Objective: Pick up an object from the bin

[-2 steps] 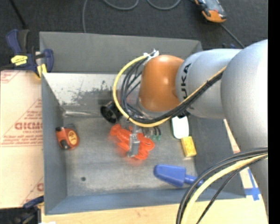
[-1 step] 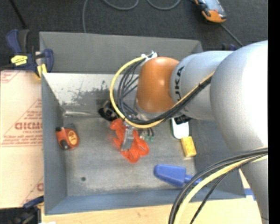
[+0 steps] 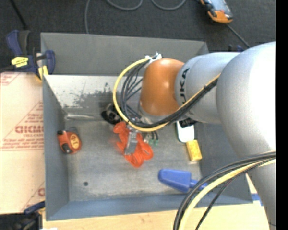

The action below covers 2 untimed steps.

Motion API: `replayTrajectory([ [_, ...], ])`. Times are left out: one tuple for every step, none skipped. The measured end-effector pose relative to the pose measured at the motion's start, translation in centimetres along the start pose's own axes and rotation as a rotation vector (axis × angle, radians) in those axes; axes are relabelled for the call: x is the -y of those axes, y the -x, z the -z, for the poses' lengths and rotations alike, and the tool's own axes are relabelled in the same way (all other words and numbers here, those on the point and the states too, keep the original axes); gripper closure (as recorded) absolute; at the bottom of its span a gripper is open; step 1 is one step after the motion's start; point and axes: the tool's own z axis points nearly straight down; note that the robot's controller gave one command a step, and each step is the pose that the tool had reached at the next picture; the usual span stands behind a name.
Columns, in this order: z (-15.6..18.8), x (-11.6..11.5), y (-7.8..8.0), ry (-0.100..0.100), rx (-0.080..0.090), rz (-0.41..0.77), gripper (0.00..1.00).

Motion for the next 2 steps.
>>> replayTrajectory([
  [3.1, -0.6, 0.5, -0.002, -0.005, 0.021, 1.0],
  [6.0, -2.6, 1.1, -0.001, -0.003, 0.024, 1.0],
])
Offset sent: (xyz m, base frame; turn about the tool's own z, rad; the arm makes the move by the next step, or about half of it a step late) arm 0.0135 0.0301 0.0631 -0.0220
